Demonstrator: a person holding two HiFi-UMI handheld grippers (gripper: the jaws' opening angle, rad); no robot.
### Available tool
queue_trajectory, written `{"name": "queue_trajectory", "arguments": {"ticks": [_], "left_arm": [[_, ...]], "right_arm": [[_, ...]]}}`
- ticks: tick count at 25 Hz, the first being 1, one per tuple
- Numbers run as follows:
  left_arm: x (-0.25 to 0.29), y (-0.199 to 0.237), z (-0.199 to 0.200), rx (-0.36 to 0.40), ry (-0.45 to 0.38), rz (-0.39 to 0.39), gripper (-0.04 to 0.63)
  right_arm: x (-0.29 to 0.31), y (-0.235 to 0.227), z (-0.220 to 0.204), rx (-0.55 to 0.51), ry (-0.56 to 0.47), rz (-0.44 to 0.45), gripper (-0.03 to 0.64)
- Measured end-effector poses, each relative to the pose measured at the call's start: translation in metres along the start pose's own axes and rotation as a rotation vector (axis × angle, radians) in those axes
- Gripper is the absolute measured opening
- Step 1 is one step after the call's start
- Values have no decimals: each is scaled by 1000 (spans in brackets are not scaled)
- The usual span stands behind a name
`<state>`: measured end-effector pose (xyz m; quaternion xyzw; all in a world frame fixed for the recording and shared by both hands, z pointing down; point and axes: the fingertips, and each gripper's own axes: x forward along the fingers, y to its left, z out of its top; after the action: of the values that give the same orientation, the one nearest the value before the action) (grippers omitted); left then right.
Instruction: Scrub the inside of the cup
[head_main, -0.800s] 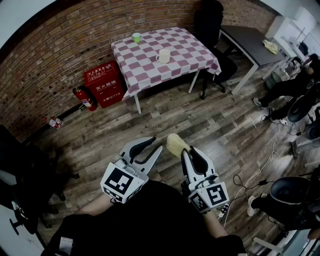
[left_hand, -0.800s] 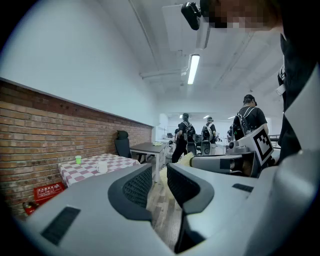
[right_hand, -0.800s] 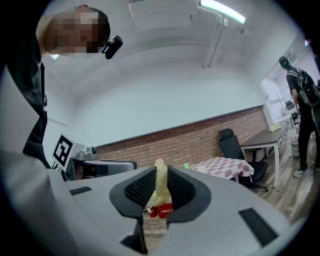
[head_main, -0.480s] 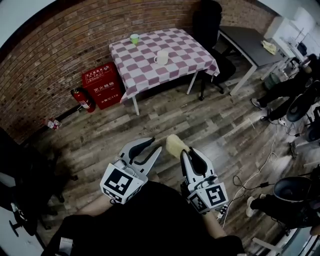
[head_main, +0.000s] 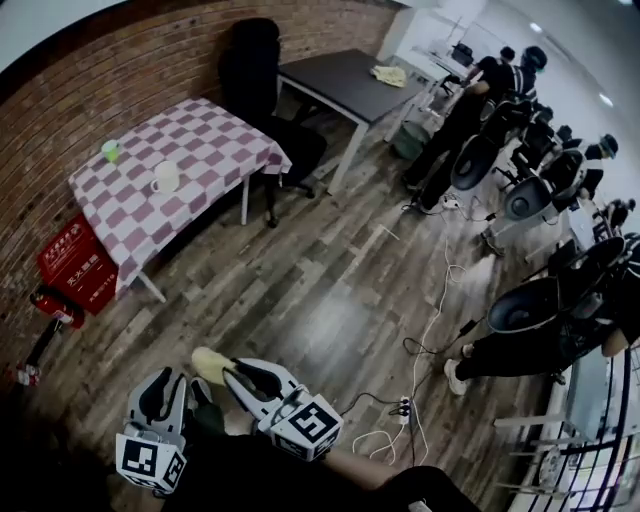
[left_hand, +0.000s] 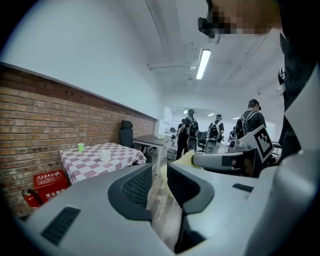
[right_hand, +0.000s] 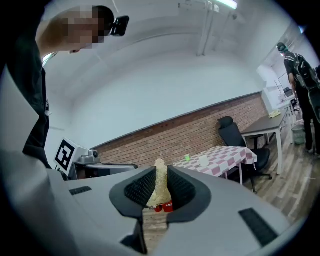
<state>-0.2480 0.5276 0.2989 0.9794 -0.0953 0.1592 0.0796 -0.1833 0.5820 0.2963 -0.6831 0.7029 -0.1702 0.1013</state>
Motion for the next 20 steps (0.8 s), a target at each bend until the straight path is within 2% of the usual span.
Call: {"name": "queue_trajectory", "arguments": {"ticks": [3, 9, 16, 20], "left_arm": [[39, 8, 4, -13, 2, -68, 104], [96, 41, 45, 50, -43, -253, 103], [131, 111, 82, 66, -77, -373, 103], [147, 167, 81, 36, -73, -372, 103]], "right_arm": [[10, -30, 10, -11, -6, -64, 84], [43, -67, 37, -42, -83, -251, 84], [112, -80, 56, -30, -96, -377, 84], [168, -89, 51, 2, -51, -380, 84]]}}
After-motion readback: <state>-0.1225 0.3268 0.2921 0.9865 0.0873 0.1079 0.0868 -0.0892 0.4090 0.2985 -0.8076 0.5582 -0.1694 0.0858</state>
